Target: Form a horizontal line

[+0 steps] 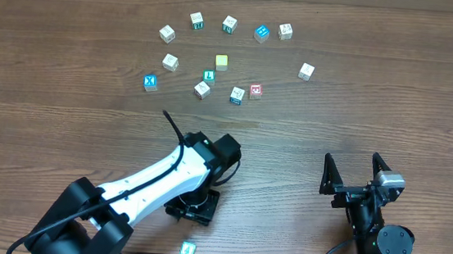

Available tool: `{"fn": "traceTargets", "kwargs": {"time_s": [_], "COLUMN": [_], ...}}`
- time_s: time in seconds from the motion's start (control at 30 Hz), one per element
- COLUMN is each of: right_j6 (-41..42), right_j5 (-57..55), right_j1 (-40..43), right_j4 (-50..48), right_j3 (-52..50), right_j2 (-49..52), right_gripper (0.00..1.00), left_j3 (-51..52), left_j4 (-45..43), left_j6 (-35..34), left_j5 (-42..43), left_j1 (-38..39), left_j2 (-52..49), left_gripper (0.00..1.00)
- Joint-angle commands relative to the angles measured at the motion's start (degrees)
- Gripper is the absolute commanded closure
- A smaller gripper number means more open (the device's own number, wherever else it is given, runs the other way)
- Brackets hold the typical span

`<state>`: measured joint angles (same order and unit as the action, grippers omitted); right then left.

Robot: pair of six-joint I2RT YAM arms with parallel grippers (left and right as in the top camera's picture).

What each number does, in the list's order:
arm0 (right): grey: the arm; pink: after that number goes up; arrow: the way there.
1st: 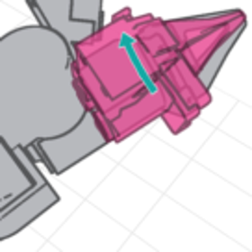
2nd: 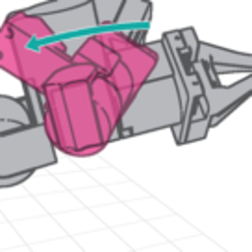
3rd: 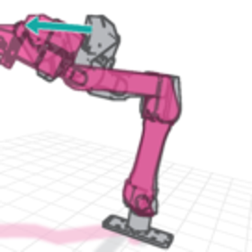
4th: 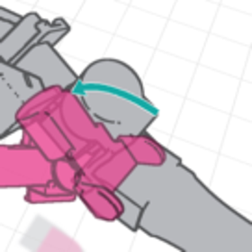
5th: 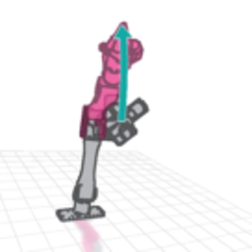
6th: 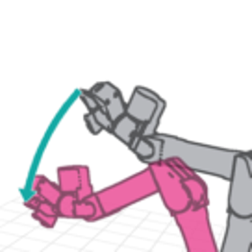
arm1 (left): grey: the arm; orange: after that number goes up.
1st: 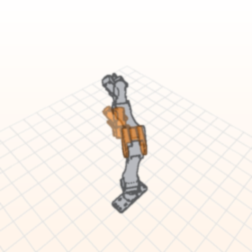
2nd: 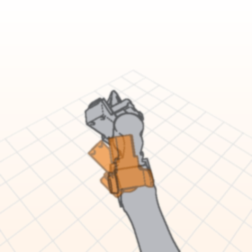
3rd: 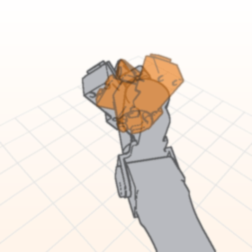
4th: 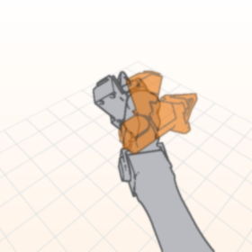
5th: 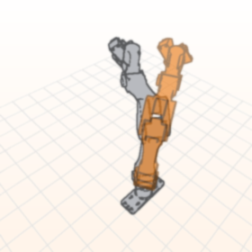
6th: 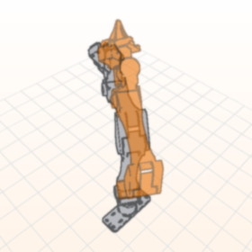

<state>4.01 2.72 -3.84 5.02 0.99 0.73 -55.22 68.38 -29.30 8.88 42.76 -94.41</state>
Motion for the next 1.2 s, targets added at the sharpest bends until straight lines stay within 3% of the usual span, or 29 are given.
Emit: {"fn": "traceTargets", "kwargs": {"time_s": [0.0, 0.4, 1.17], "right_j6": [-0.4, -0.4, -0.4], "right_j5": [0.0, 0.0, 0.0], "right_j1": [-0.3, -0.3, -0.3], "right_j4": [-0.4, -0.4, -0.4], "right_j3": [-0.5, -0.5, -0.5], "right_j2": [-0.6, -0.6, -0.6], "right_gripper": [0.00, 0.00, 0.00], "left_j3": [2.0, 7.2, 8.8], "left_j4": [-0.9, -4.4, -5.5], "left_j6": [-1.0, -5.2, -10.2], "left_j5": [3.4, 5.3, 4.0], "left_j1": [1.2, 4.5, 11.4], "left_j2": [-0.1, -0.1, -0.1], "left_gripper": [0.49, 0.45, 0.50]}}
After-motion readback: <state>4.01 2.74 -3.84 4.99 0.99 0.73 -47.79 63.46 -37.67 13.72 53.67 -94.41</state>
